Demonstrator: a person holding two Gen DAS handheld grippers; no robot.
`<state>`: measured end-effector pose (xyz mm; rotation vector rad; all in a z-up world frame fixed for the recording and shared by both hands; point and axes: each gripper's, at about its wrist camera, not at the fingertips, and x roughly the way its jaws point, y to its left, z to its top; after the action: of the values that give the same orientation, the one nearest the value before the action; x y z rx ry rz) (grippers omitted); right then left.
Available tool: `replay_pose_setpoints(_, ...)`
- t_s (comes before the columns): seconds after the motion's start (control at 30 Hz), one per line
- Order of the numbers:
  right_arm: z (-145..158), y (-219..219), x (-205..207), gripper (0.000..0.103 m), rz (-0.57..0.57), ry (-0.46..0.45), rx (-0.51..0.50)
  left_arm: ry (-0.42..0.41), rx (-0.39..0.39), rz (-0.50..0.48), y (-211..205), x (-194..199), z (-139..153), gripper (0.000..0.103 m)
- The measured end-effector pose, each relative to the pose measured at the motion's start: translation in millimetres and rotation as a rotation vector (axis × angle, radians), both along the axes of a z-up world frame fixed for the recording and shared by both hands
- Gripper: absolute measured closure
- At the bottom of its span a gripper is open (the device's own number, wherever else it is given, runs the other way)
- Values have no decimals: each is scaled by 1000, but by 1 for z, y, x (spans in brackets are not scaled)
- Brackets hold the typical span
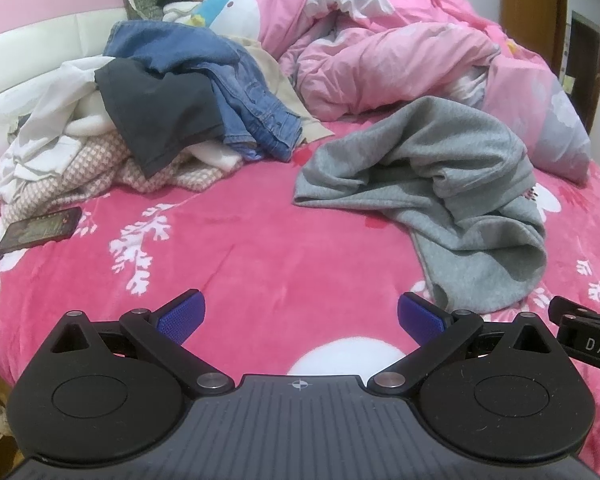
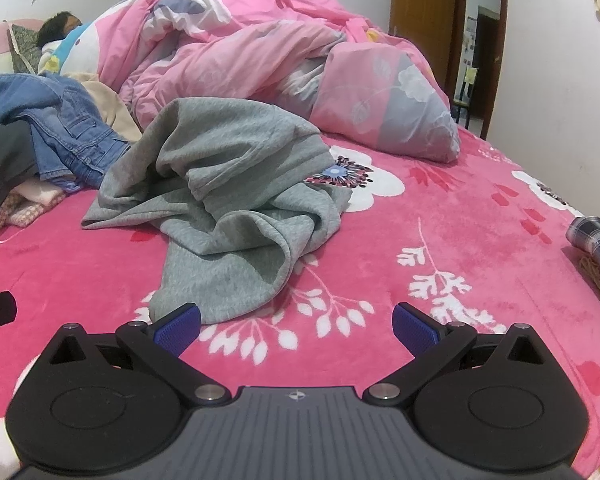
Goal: Fold clothes
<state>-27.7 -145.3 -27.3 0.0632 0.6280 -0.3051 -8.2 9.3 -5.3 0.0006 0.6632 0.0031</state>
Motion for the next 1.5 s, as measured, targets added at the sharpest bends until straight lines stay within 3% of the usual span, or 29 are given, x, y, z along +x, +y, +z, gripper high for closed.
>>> replay_pose_setpoints(0.57,-11,-9,0,0,12,-42,55,-31,22,-25,2,12,-15,0)
replay_pose_setpoints(0.83,-25,-39,10,0,28,-102,63,-64,-1,-119,-13,36,-28,0)
replay_pose_setpoints(0.97,-19,-69,23,0,33,-173,133,-118,0,-226,-33,54,-27,0)
replay_pose_setpoints(1.13,0,-108,71,7,79,-221,224,-186,-7,-366,-67,89,-23,9)
replay_pose_setpoints(1.2,6,-125,97,16,113,-227,280,-209,26,-414,-79,103,-24,23)
replay_pose_setpoints(1.3,7,-151,136,18,156,-220,390,-205,114,-490,-106,126,-32,34)
replay_pose_setpoints(1.33,6,-159,148,18,159,-219,425,-189,129,-504,-112,133,-36,40)
replay_pose_setpoints(1.5,-13,-196,208,18,145,-154,603,-142,167,-544,-130,157,-51,51)
